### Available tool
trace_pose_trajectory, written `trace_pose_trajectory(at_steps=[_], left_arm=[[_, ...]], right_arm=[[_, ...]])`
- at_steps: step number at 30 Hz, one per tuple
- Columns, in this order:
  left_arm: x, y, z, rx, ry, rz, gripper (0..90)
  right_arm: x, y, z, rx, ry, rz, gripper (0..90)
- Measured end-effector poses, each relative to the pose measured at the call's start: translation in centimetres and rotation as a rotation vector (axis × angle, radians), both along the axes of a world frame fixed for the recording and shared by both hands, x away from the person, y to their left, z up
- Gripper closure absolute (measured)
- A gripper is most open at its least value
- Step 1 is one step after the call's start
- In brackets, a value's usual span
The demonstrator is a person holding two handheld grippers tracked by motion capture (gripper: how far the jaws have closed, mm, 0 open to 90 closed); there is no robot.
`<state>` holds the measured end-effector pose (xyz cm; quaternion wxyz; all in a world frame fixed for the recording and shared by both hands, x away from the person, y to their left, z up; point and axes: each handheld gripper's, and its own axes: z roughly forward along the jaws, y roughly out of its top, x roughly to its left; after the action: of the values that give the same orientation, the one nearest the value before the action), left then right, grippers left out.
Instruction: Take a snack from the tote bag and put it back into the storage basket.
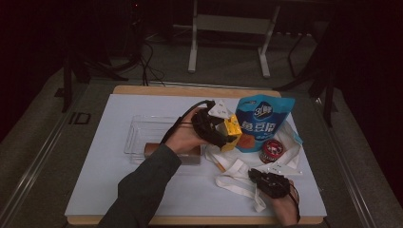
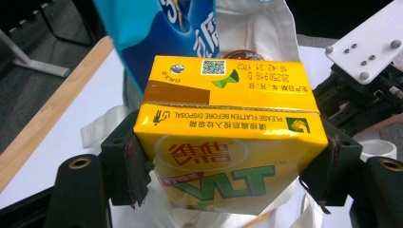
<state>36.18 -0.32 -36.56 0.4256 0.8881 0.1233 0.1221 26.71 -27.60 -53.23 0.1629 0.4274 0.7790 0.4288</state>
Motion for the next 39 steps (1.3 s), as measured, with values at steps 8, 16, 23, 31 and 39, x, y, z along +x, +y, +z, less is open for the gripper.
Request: trace_pose_trajectory(at_steps=[8, 16, 23, 31, 39], left_arm=[[0.0, 1.2, 0.3, -0.01, -0.001, 0.02, 28.8], [0.2, 2.6, 0.6, -0.014, -0.006, 0.049, 28.8], [0.4, 3.5, 0.6, -0.009, -0.008, 0.074, 28.8], [0.6, 4.5, 0.6, -0.01, -0.009, 0.101, 28.8], [0.7, 5.3, 0.3, -0.006, -0.008, 0.13, 28.8]], right_arm=[[0.0, 0.0, 0.0, 0.001, 0.0, 0.0, 79.6], [0.0, 0.0, 0.0, 0.001, 0.0, -0.001, 79.6], [0.0, 0.0, 0.0, 0.001, 0.0, -0.001, 79.6], [0.0, 0.0, 0.0, 0.003, -0.001, -0.001, 79.6], [0.0, 0.0, 0.0, 0.001, -0.002, -0.001, 79.6]])
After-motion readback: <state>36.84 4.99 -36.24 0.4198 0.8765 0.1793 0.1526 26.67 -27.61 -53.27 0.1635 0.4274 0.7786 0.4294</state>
